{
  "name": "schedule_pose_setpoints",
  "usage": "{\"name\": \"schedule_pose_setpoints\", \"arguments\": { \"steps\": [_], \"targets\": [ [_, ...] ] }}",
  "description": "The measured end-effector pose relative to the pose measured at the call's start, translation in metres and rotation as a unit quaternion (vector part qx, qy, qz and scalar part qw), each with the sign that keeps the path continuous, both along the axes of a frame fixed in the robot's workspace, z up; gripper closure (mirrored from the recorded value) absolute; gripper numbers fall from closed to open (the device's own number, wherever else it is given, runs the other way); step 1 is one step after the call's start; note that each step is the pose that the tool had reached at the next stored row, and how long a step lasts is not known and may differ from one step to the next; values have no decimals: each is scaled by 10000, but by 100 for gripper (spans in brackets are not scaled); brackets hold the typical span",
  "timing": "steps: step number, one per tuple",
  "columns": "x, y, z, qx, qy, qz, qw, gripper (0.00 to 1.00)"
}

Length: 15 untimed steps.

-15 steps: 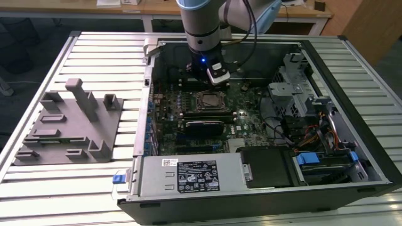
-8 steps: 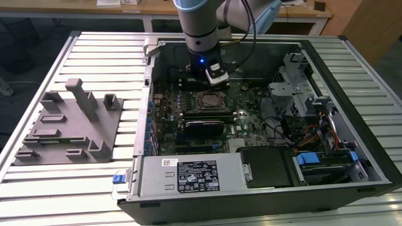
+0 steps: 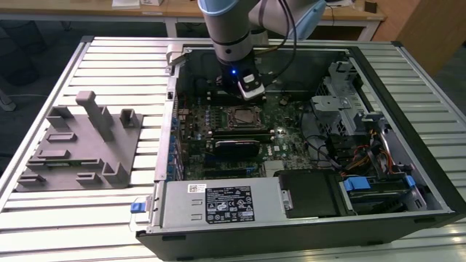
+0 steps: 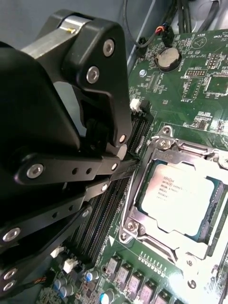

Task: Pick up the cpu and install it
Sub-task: 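Install the first cpu locking lever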

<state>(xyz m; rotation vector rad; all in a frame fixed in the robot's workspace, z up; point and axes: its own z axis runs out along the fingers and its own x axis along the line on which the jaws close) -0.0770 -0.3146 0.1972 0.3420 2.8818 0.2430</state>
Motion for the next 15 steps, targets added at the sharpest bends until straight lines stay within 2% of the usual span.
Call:
{"name": "schedule_pose_setpoints", "arguments": {
  "steps": [5,10,15],
  "targets": [
    [-16,1,-21,-8,-56,-1,10000,89],
    [-17,0,-37,-72,-100,-1,9999,89],
    [-17,0,-47,-138,-130,0,9998,89]
  ]
}}
